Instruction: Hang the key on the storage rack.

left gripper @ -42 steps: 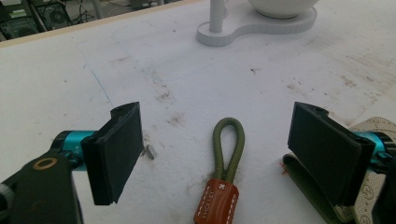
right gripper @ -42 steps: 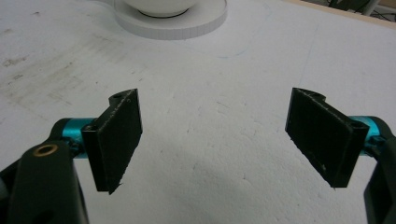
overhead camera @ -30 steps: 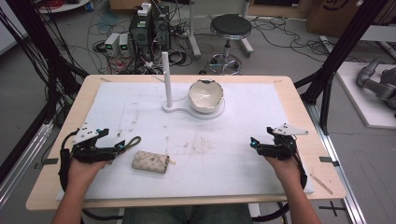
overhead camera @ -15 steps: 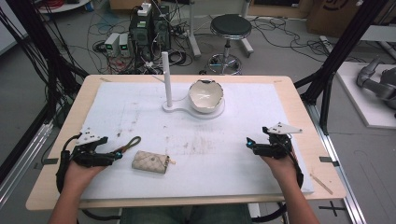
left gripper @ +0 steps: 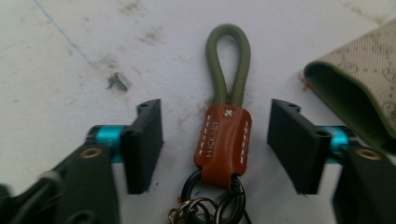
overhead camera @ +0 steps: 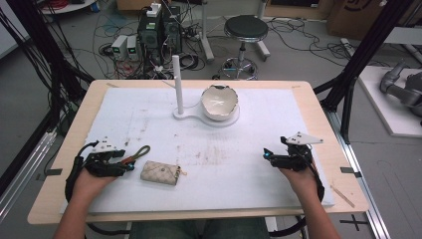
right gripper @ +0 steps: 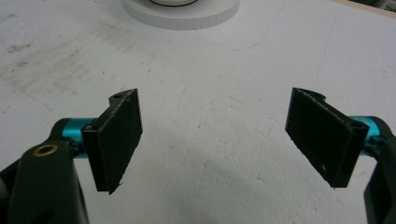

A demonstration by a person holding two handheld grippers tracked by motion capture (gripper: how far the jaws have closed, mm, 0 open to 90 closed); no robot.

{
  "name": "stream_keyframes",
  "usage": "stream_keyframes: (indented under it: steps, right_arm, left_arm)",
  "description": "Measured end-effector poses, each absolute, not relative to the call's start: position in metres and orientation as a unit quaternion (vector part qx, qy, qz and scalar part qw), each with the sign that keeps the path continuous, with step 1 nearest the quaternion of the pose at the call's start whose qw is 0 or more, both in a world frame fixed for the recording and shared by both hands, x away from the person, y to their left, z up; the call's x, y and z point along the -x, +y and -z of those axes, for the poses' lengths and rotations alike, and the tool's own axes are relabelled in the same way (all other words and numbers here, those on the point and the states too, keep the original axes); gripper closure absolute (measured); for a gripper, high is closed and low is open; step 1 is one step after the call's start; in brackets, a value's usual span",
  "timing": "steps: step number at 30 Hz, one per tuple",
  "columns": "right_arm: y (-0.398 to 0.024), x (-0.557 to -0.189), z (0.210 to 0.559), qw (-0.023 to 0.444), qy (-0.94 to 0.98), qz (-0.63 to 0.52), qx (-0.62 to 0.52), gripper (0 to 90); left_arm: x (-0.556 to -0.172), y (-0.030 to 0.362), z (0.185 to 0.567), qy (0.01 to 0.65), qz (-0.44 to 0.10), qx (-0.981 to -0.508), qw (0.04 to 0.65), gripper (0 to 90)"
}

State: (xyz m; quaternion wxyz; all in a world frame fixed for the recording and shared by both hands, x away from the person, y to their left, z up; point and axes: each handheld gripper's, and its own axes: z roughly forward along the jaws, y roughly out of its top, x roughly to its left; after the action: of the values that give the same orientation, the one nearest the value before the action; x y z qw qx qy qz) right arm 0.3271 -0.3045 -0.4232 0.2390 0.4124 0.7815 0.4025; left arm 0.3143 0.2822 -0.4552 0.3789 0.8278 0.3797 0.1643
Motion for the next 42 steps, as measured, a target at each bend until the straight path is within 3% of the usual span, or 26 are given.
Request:
stream_keyframes:
  steps: [3,11,20,31,42]
  right_arm:
    - [-0.307,-0.326,0.423,0.239,0.780,-0.403,-0.415,19.0]
    - [-0.310,-0.325,0.424,0.241,0.779,-0.404,-0.416,19.0]
    - [-0.309,-0.324,0.424,0.241,0.780,-0.404,-0.414,19.0]
    - [-0.305,-0.323,0.428,0.229,0.782,-0.406,-0.414,19.0]
    - [-0.302,-0.324,0.431,0.224,0.786,-0.404,-0.412,19.0]
  left_arm:
    - [-0.314,0.284,0.454,0.367,-0.158,-0.834,0.380,52.6]
    - [-0.313,0.283,0.453,0.357,-0.152,-0.839,0.382,66.8]
    - [-0.315,0.280,0.449,0.365,-0.157,-0.837,0.376,71.2]
    - [-0.313,0.259,0.408,0.335,-0.209,-0.804,0.445,71.5]
    - [-0.329,0.244,0.371,0.301,-0.218,-0.792,0.484,71.6]
